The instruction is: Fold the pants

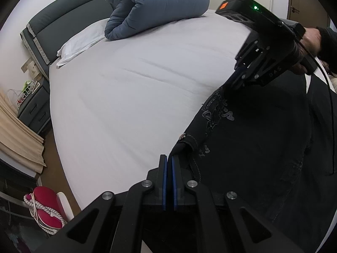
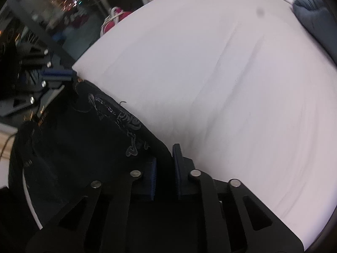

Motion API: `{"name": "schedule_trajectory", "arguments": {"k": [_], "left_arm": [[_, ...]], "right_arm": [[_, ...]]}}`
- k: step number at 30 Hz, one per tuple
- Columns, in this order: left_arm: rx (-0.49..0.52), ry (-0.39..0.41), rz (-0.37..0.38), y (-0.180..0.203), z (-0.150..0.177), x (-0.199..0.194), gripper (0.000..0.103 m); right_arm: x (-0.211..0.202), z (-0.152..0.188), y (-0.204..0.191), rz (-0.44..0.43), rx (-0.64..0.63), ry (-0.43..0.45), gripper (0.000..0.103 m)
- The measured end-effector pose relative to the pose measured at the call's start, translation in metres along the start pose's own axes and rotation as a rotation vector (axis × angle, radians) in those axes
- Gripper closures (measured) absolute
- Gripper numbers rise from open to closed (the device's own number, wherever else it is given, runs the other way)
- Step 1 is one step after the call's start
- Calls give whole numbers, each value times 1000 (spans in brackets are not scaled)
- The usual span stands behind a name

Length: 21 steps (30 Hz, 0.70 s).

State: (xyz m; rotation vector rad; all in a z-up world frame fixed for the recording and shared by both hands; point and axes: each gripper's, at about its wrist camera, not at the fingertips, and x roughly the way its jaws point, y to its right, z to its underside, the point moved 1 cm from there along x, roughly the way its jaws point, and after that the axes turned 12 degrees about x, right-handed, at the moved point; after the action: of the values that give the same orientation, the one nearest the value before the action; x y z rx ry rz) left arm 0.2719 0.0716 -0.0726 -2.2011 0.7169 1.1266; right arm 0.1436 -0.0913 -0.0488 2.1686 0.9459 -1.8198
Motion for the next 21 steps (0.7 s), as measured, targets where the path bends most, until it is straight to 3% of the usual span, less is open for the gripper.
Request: {"name": "schedule_trajectory", "arguments": {"k": [4,8,15,18,19,20,21], "left_arm": [[-19,-1,-6,-2,3,-2,99],[-36,-1,-1,3,5,-8,99],[-59,-2,27,24,18,-28,99],[-60,-3,28,36,26,-37,99],[-61,0,31,40,29,-42,99],[-59,1,35,44,31,-45,99],[-53,3,40,48,33,-49,99]], "right_arm": [[-2,8,-5,-63,197,33,97],[0,26,-10,-195,351,75,97],[3,51,-21,-288,459,107,97],[-14,64,-18,-333,494,101,97],[-24,70,-21,-327,474,94,97],[-28,75,-32,-267,408,93,98],[-32,82,-59,-122,227,97,98]]}}
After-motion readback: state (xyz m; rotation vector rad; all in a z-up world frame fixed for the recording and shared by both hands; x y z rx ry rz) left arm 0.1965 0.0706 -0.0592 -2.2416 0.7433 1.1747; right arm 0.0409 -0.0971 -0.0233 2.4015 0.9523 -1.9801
